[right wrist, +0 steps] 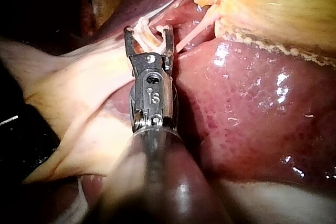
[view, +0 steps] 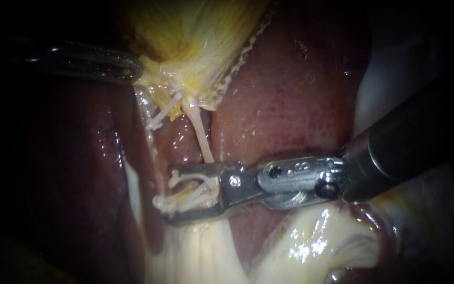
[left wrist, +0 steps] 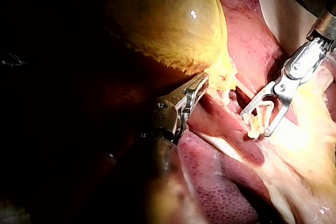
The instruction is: Clipping first clip right tube
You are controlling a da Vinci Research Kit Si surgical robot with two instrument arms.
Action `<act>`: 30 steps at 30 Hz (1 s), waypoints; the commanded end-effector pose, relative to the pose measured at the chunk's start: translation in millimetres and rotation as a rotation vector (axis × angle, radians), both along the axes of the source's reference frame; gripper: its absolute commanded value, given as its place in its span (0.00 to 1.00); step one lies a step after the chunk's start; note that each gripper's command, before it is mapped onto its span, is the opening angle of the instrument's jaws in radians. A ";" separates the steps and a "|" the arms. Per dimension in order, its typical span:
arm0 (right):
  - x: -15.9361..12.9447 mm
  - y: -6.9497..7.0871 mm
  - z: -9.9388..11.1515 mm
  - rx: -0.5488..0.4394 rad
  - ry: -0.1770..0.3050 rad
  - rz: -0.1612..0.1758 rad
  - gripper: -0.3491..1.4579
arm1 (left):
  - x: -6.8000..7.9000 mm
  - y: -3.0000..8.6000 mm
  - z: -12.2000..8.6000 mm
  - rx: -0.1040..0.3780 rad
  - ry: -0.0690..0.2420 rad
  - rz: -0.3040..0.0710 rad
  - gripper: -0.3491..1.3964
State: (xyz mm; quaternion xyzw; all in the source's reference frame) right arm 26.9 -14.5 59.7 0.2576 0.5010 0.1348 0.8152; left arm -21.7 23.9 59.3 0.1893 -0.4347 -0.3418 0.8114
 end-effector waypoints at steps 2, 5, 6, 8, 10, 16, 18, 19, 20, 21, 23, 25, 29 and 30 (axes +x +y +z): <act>-0.1 0.0 -0.3 0.001 0.003 0.000 0.46 | 0.0 0.0 0.0 0.000 0.000 0.000 0.00; -0.4 0.0 -1.3 0.017 0.015 0.007 0.46 | 0.1 0.0 0.1 0.000 -0.001 0.001 0.00; -0.6 0.0 -1.7 0.019 0.022 0.008 0.46 | 0.2 0.0 0.1 0.000 -0.001 0.002 0.00; -1.1 0.0 -2.7 0.036 0.031 0.013 0.46 | 0.4 0.1 0.2 0.005 -0.002 0.000 0.00; -1.7 0.0 -3.6 0.045 0.034 0.013 0.46 | 0.4 0.1 0.3 0.005 -0.002 0.001 0.00; -4.8 0.8 -6.2 0.074 0.037 0.007 0.46 | 0.7 0.1 0.3 0.020 -0.002 -0.007 0.00; -6.1 1.4 -6.6 0.090 0.037 0.006 0.45 | 0.8 0.1 0.3 0.020 -0.003 -0.006 0.00; -6.4 1.5 -6.7 0.096 0.035 0.007 0.45 | 0.8 0.1 0.3 0.020 -0.003 -0.006 0.00; -7.2 1.9 -6.6 0.104 0.035 0.006 0.44 | 0.8 0.1 0.3 0.020 -0.003 -0.006 0.00; -7.6 2.1 -6.4 0.110 0.033 0.008 0.44 | 0.8 0.1 0.3 0.020 -0.003 -0.006 0.00; -8.1 2.5 -5.7 0.116 0.027 0.017 0.44 | 0.8 0.1 0.3 0.020 -0.003 -0.006 0.00; -8.4 2.8 -4.8 0.125 0.022 0.020 0.44 | 0.8 0.1 0.3 0.020 -0.003 -0.005 0.00; -8.8 3.3 -2.6 0.136 0.015 0.024 0.44 | 0.9 0.1 0.3 0.020 -0.004 -0.005 0.00; -8.9 3.4 -1.9 0.140 0.013 0.026 0.44 | 0.9 0.1 0.3 0.020 -0.004 -0.005 0.00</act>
